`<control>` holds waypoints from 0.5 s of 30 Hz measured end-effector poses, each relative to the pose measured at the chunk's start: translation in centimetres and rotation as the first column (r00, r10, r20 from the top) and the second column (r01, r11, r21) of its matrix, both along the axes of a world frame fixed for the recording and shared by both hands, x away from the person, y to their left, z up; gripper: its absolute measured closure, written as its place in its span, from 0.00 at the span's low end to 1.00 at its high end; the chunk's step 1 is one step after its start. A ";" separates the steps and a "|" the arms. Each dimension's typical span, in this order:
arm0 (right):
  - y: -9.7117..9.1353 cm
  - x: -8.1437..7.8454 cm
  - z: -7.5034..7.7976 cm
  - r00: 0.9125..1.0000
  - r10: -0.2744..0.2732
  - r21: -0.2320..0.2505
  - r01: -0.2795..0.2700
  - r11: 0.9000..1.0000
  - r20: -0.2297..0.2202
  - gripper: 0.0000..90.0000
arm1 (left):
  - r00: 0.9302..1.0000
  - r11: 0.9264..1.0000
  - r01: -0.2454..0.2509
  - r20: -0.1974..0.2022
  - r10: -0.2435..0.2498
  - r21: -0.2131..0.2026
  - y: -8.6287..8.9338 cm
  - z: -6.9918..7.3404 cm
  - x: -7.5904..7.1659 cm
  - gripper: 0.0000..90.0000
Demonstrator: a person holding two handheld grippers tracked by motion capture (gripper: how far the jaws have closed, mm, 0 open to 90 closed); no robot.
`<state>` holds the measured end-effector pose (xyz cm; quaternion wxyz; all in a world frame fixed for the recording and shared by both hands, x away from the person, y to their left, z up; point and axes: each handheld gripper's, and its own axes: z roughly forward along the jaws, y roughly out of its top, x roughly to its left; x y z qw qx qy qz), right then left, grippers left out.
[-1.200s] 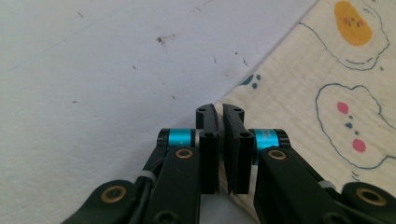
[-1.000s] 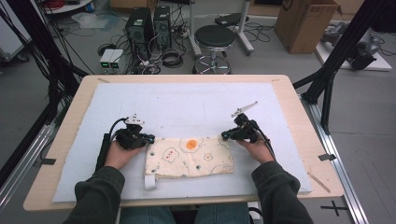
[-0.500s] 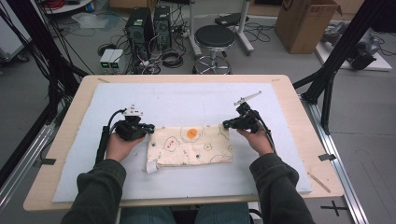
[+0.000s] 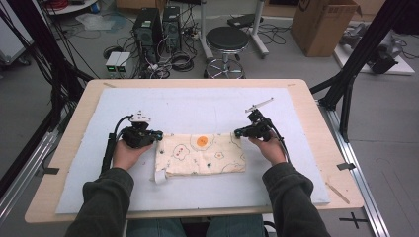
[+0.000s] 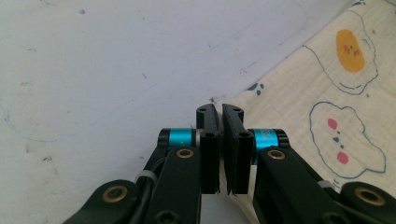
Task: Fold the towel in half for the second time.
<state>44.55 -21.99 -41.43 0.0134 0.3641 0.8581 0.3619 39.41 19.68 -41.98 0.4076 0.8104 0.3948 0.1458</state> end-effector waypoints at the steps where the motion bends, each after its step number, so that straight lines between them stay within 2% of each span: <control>1: -0.1 0.0 0.0 1.000 -0.002 0.007 0.002 1.000 -0.003 0.94 | 1.000 1.000 -0.004 -0.001 0.004 -0.011 0.0 0.0 0.0 0.95; 3: -0.1 0.1 0.1 1.000 -0.011 0.019 0.011 1.000 -0.004 0.94 | 1.000 1.000 -0.005 0.002 0.005 -0.012 0.1 0.0 0.1 0.95; 10: -0.4 0.2 0.4 1.000 -0.015 0.062 0.015 0.998 0.009 0.94 | 1.000 0.998 -0.014 0.001 0.014 -0.055 0.7 0.2 0.2 0.95; 15: -0.5 0.1 0.4 1.000 -0.010 0.057 0.009 0.998 0.011 0.94 | 1.000 0.998 -0.006 0.006 0.007 -0.062 0.6 0.3 0.0 0.95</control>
